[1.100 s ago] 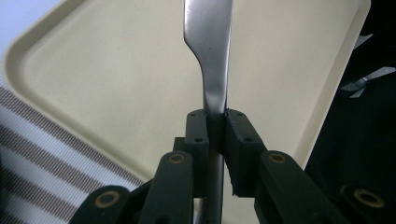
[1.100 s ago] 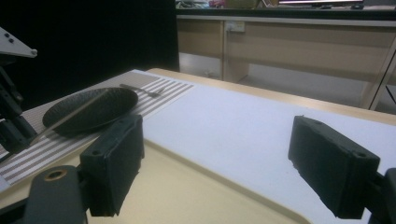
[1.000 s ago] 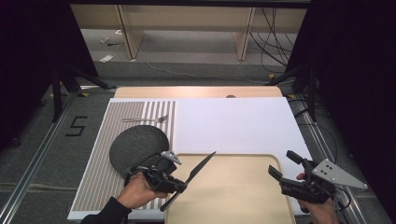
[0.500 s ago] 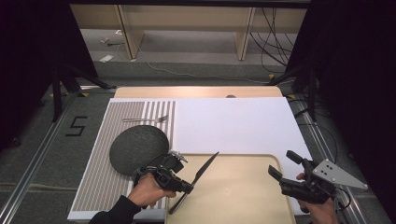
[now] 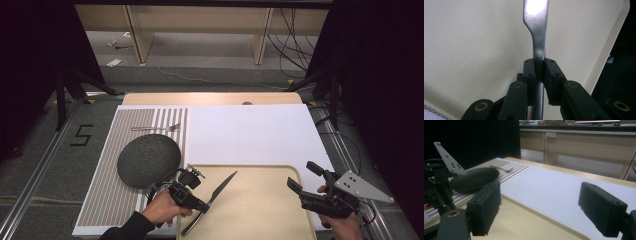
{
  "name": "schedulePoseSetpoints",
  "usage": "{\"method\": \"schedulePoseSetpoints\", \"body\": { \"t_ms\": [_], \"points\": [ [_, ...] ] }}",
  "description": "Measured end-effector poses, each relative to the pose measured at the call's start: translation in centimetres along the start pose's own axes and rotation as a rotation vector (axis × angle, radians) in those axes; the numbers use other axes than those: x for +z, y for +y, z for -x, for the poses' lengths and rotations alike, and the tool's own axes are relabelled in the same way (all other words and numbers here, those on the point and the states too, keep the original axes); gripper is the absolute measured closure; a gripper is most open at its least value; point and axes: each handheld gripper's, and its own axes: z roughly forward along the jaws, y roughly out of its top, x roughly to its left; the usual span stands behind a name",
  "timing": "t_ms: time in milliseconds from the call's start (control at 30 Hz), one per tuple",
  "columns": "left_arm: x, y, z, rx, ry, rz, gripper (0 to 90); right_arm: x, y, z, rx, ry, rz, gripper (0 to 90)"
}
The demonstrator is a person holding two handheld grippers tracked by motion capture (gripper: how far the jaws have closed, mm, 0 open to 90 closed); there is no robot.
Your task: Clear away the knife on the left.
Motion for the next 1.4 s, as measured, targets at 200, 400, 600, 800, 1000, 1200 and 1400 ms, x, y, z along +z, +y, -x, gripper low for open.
{"method": "schedulePoseSetpoints", "body": {
  "t_ms": [200,400,600,800,1000,1200,1400],
  "points": [
    [0.8,0.1,-0.1,-0.003,0.000,-0.032,79.7,0.0,0.0,0.0,-0.002,-0.002,0.001,19.1],
    [2.2,0.0,0.4,0.019,0.027,-0.084,79.4,0.0,0.0,0.0,0.001,0.000,-0.009,19.2],
    [2.4,-0.2,1.0,0.057,0.067,-0.085,78.6,0.0,0.0,0.0,-0.003,0.006,-0.003,19.2],
    [1.8,0.0,1.4,0.125,0.099,0.000,54.6,0.0,0.0,-0.1,0.000,0.010,-0.004,19.2],
    [1.5,0.5,2.8,0.246,0.128,0.100,40.9,0.0,0.1,-0.1,0.005,0.012,-0.007,19.3],
    [2.5,1.3,3.9,0.314,0.121,0.102,47.7,0.1,0.0,-0.1,0.007,0.014,-0.006,19.2],
    [4.1,2.0,4.7,0.374,0.136,0.037,68.4,0.1,0.0,0.0,0.010,0.014,-0.001,19.3]
  ]
}}
